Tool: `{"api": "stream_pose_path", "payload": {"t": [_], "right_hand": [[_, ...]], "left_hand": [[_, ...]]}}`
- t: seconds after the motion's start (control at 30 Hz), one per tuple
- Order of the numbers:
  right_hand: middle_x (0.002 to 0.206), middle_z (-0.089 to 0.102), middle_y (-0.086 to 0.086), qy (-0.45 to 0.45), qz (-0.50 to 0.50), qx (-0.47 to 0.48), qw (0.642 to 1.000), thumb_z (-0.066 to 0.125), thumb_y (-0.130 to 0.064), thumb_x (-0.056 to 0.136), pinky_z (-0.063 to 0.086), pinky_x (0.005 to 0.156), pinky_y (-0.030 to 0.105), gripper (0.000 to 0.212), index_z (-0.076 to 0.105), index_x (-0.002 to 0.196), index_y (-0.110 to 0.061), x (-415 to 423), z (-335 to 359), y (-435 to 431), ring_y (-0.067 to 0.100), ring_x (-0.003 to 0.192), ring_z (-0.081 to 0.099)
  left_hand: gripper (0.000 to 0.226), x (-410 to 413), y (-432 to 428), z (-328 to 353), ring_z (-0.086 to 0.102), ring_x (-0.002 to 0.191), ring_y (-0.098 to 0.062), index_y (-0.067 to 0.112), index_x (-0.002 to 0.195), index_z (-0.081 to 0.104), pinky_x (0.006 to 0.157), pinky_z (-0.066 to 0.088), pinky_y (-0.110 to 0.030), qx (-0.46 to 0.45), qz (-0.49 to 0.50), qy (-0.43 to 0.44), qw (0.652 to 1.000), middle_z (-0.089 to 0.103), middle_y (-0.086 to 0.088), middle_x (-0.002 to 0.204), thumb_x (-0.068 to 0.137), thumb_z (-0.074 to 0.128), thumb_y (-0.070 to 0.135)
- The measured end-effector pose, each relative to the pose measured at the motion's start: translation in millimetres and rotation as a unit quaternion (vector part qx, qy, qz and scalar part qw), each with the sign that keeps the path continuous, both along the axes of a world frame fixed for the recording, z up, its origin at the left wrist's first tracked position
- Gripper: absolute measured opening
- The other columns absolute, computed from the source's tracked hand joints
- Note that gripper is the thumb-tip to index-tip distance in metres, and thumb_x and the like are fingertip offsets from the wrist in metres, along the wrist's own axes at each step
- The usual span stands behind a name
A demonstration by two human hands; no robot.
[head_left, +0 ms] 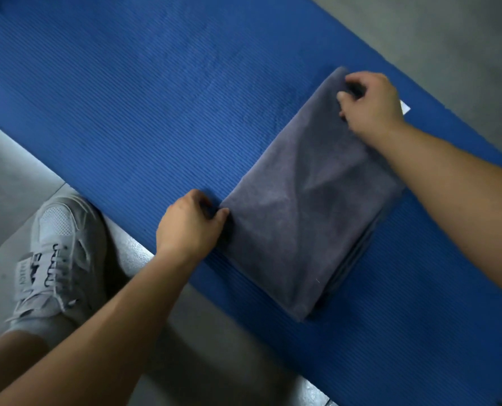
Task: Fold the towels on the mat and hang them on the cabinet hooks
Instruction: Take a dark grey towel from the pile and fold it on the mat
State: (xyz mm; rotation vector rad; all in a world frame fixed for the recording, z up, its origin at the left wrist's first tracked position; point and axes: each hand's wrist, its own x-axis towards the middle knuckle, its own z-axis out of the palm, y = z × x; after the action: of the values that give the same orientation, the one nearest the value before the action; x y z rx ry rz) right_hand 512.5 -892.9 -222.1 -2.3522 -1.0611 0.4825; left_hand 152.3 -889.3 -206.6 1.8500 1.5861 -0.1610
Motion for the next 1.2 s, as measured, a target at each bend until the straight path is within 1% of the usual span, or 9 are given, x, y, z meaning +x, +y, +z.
{"api": "stream_pose_path", "payload": {"t": [0.07,0.17,0.23,0.4,0.67,0.77,0.9,1.07,1.2], "right_hand": [[0.127,0.058,0.005,0.028,-0.026,-0.019,0.999,0.063,-0.035,0.090,0.060,0.061,0.032,0.039,0.059,0.127,-0.023,-1,-5,22,0.023,0.082,0.071],[0.125,0.060,0.005,0.046,-0.087,-0.052,0.994,0.066,-0.035,0.090,0.059,0.058,0.033,0.042,0.054,0.128,-0.022,3,-10,42,0.023,0.072,0.070],[0.110,0.067,0.007,0.052,-0.124,-0.055,0.989,0.064,-0.029,0.094,0.057,0.055,0.032,0.022,0.058,0.113,-0.020,6,-12,47,0.022,0.062,0.069],[0.090,0.070,0.010,0.112,-0.197,0.030,0.974,0.062,-0.023,0.094,0.057,0.050,0.027,0.014,0.051,0.102,-0.021,-2,-18,53,0.008,0.047,0.063],[0.080,0.063,-0.002,0.155,-0.195,0.042,0.968,0.059,-0.018,0.094,0.044,0.036,0.023,0.012,0.057,0.104,-0.025,-18,7,100,0.008,0.042,0.061],[0.087,0.064,-0.001,0.175,-0.182,0.069,0.965,0.057,-0.013,0.095,0.046,0.037,0.023,0.012,0.058,0.104,-0.022,-28,18,119,0.007,0.044,0.063],[0.088,0.063,-0.001,0.228,-0.157,0.147,0.950,0.054,-0.010,0.096,0.049,0.045,0.023,0.012,0.055,0.104,-0.020,-34,40,138,0.009,0.055,0.068],[0.072,0.058,-0.009,0.297,-0.151,0.193,0.923,0.053,-0.011,0.092,0.037,0.046,0.020,0.020,0.056,0.108,-0.022,-19,72,123,0.004,0.053,0.055],[0.054,0.050,-0.013,0.318,-0.185,0.134,0.920,0.058,-0.026,0.085,0.032,0.044,0.018,0.004,0.058,0.089,-0.025,-3,72,70,0.002,0.047,0.046]], "left_hand": [[0.024,1,1,3,0.064,0.087,-0.023,0.028,0.082,0.061,0.070,0.045,-0.032,-0.035,-0.009,0.005,0.999,0.063,0.008,0.079,0.084,0.073,0.050],[0.025,-4,-2,5,0.063,0.082,-0.022,0.023,0.076,0.061,0.067,0.043,-0.030,-0.050,0.004,-0.013,0.999,0.064,0.007,0.075,0.084,0.074,0.043],[0.022,-11,-2,4,0.063,0.082,-0.022,0.023,0.080,0.061,0.068,0.045,-0.032,-0.035,0.041,-0.020,0.998,0.064,0.007,0.077,0.086,0.072,0.041],[0.017,-29,15,6,0.064,0.092,-0.017,0.027,0.093,0.064,0.082,0.053,-0.037,-0.008,0.122,-0.046,0.991,0.069,0.012,0.088,0.087,0.074,0.039],[0.013,-42,33,2,0.067,0.071,-0.007,0.022,0.080,0.072,0.062,0.053,-0.023,-0.123,0.146,-0.130,0.973,0.073,0.008,0.073,0.087,0.075,0.032],[0.016,-42,42,3,0.060,0.056,-0.003,0.014,0.078,0.069,0.049,0.045,-0.015,-0.096,0.207,-0.182,0.956,0.070,0.003,0.066,0.088,0.074,0.026],[0.015,-43,62,10,0.058,0.058,-0.007,0.016,0.076,0.066,0.056,0.048,-0.027,0.013,0.290,-0.250,0.924,0.065,0.005,0.067,0.086,0.074,0.024],[0.009,-49,42,34,0.061,0.080,-0.013,0.022,0.086,0.067,0.075,0.047,-0.024,0.202,0.129,-0.278,0.930,0.065,0.006,0.083,0.087,0.075,0.024],[0.012,-48,1,16,0.061,0.083,-0.015,0.018,0.090,0.073,0.076,0.050,-0.027,0.166,-0.022,-0.271,0.948,0.064,0.007,0.087,0.084,0.078,0.027]]}}
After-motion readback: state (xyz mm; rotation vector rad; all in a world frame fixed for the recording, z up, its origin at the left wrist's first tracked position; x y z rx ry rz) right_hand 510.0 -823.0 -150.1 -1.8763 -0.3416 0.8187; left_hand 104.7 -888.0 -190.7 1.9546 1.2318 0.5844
